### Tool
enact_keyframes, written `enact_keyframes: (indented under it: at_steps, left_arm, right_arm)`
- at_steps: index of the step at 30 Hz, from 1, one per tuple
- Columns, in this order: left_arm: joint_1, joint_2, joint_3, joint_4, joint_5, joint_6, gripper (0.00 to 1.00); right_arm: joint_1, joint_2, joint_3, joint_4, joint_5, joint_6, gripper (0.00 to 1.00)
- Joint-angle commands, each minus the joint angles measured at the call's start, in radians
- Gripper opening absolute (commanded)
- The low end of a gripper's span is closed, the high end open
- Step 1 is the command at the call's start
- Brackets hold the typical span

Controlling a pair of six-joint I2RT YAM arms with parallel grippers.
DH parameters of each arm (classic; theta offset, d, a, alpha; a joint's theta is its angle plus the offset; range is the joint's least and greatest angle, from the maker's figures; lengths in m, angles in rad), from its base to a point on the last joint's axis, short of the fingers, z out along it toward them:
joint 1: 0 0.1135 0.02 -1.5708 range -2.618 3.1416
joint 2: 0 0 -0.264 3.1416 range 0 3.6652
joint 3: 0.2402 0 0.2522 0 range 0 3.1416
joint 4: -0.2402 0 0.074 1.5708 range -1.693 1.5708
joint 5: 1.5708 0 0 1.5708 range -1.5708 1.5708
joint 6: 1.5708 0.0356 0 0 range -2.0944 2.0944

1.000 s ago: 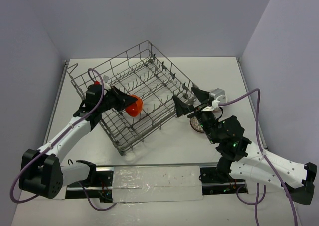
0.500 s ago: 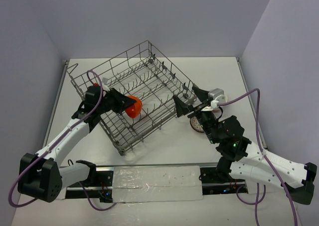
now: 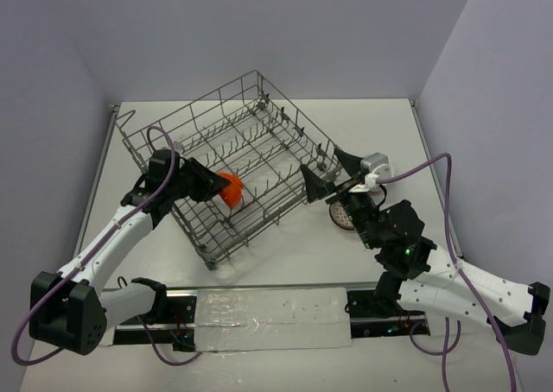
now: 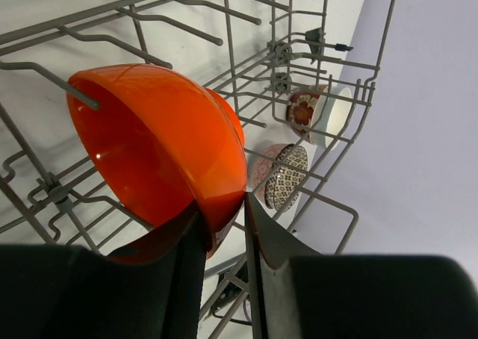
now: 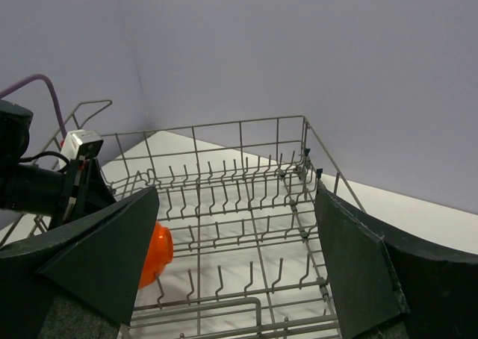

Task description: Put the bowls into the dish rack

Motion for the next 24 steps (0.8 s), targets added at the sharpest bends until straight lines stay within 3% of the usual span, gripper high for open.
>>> enact_keyframes:
  at_steps: [1, 4, 8, 16, 24]
  left_arm:
    - [0.002, -0.031, 0.018, -0.060, -0.061, -0.010, 0.30]
    - [0.002, -0.024, 0.034, -0.103, -0.092, -0.023, 0.34]
    - [0.002, -0.012, 0.077, -0.160, -0.123, -0.026, 0.52]
    - [0.004, -0.001, 0.120, -0.203, -0.150, -0.044, 0.77]
    - [0.001, -0.002, 0.267, -0.271, -0.182, 0.037, 0.88]
  right_arm:
    - [-0.005, -0.006, 0.044, 0.011, 0.005, -0.008, 0.92]
    - [-0.007, -0.002, 0.045, 0.008, 0.004, -0.011, 0.92]
    - [-0.005, -0.002, 0.047, 0.004, 0.004, -0.014, 0.92]
    - [-0.005, -0.003, 0.044, 0.003, 0.008, -0.011, 0.92]
    - [-0.051, 0.020, 0.085, -0.028, 0.166, 0.061, 0.93]
